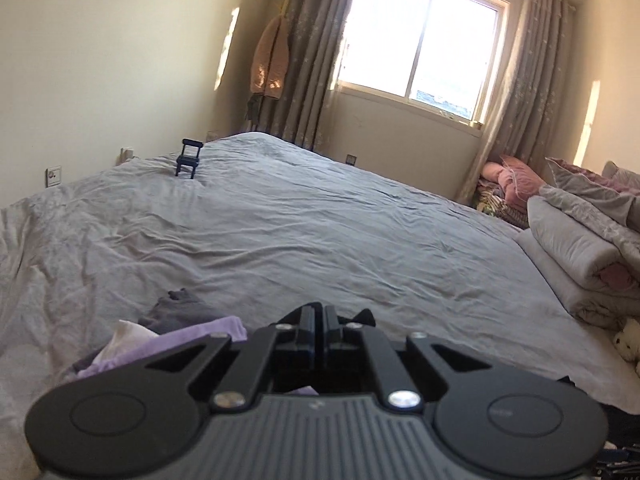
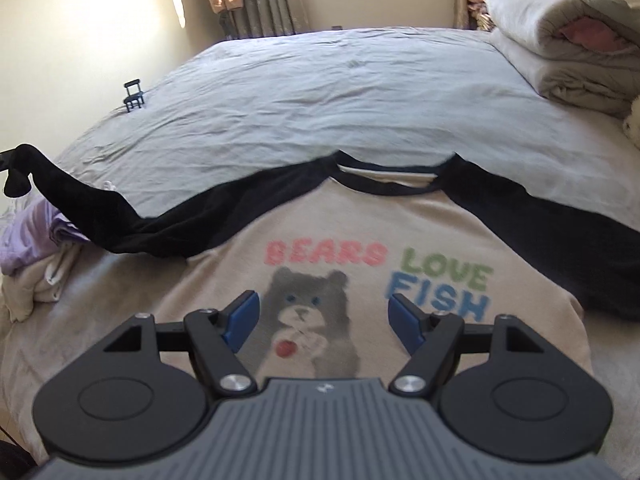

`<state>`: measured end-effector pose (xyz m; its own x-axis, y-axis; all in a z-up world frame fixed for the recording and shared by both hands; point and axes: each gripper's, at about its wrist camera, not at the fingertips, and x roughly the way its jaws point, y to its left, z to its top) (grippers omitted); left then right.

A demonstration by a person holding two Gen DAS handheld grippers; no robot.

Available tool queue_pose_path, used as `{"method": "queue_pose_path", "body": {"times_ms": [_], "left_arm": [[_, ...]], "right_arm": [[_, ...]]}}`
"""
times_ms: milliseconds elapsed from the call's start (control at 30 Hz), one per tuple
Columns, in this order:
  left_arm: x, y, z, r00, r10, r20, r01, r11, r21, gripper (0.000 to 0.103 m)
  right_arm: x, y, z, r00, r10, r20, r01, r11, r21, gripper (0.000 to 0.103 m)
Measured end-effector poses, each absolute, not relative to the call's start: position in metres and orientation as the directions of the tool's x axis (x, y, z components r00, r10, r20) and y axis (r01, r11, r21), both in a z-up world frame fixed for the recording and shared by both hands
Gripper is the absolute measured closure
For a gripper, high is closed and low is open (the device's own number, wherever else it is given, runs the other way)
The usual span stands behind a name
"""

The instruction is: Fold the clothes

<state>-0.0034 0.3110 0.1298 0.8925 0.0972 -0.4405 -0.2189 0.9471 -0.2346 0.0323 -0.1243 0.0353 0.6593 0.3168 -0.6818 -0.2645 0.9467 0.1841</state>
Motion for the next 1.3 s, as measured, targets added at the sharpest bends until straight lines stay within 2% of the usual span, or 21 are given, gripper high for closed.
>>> {"method": "queue_pose_path", "body": {"times_ms": [200, 333, 433, 467, 500, 567, 633, 733, 767, 900, 1100, 1200, 1233, 1267, 1300], "left_arm": [[-0.004, 0.381, 0.114, 0.858, 0.109, -0.501, -0.355, 0.832, -0.427, 0.103], [0.003, 0.415, 0.094, 0.817, 0.143, -0.559, -0.436, 0.788, -0.436, 0.103], [-0.003, 0.428, 0.086, 0.829, 0.113, -0.548, -0.417, 0.778, -0.47, 0.1], [-0.006, 0.43, 0.085, 0.84, 0.099, -0.533, -0.395, 0.785, -0.478, 0.093], [-0.008, 0.43, 0.085, 0.842, 0.084, -0.533, -0.379, 0.795, -0.474, 0.08], [-0.014, 0.428, 0.083, 0.839, 0.063, -0.54, -0.357, 0.813, -0.459, 0.061], [-0.021, 0.421, 0.082, 0.848, 0.046, -0.528, -0.314, 0.846, -0.431, 0.058], [-0.036, 0.408, 0.082, 0.877, 0.022, -0.481, -0.217, 0.909, -0.354, 0.045], [-0.04, 0.404, 0.081, 0.883, 0.027, -0.468, -0.184, 0.938, -0.293, 0.039], [-0.053, 0.384, 0.072, 0.891, 0.035, -0.452, -0.057, 0.998, -0.035, 0.038], [-0.067, 0.357, 0.063, 0.898, -0.052, -0.437, 0.104, 0.99, 0.095, 0.038], [-0.058, 0.348, 0.055, 0.882, -0.052, -0.469, 0.14, 0.978, 0.156, 0.041], [-0.054, 0.347, 0.052, 0.875, -0.037, -0.483, 0.133, 0.977, 0.165, 0.047], [-0.05, 0.347, 0.05, 0.868, -0.023, -0.496, 0.125, 0.977, 0.174, 0.071], [-0.046, 0.349, 0.05, 0.856, -0.015, -0.516, 0.114, 0.981, 0.159, 0.099]], "right_arm": [[0.045, -0.082, 0.038, 0.654, 0.368, -0.66, -0.324, 0.926, 0.195, 0.028], [0.055, -0.057, 0.031, 0.632, 0.392, -0.668, -0.349, 0.914, 0.206, 0.029], [0.059, -0.041, 0.026, 0.615, 0.403, -0.678, -0.367, 0.907, 0.206, 0.028], [0.06, -0.038, 0.025, 0.611, 0.404, -0.68, -0.373, 0.906, 0.203, 0.028], [0.061, -0.034, 0.024, 0.609, 0.405, -0.683, -0.378, 0.904, 0.199, 0.028], [0.063, -0.028, 0.022, 0.604, 0.404, -0.687, -0.388, 0.902, 0.189, 0.028], [0.066, -0.024, 0.02, 0.601, 0.399, -0.693, -0.393, 0.902, 0.179, 0.028], [0.07, -0.021, 0.018, 0.596, 0.39, -0.702, -0.395, 0.903, 0.167, 0.028], [0.071, -0.02, 0.017, 0.595, 0.387, -0.705, -0.395, 0.904, 0.164, 0.028], [0.074, -0.018, 0.013, 0.589, 0.379, -0.714, -0.396, 0.905, 0.154, 0.028], [0.078, -0.014, 0.007, 0.582, 0.366, -0.726, -0.385, 0.91, 0.151, 0.028], [0.08, -0.012, 0.003, 0.579, 0.361, -0.731, -0.376, 0.914, 0.153, 0.028], [0.081, -0.012, 0.002, 0.578, 0.359, -0.732, -0.372, 0.915, 0.155, 0.028], [0.082, -0.011, 0.0, 0.577, 0.359, -0.734, -0.368, 0.916, 0.159, 0.028], [0.083, -0.011, -0.001, 0.576, 0.359, -0.735, -0.364, 0.917, 0.162, 0.028]]}}
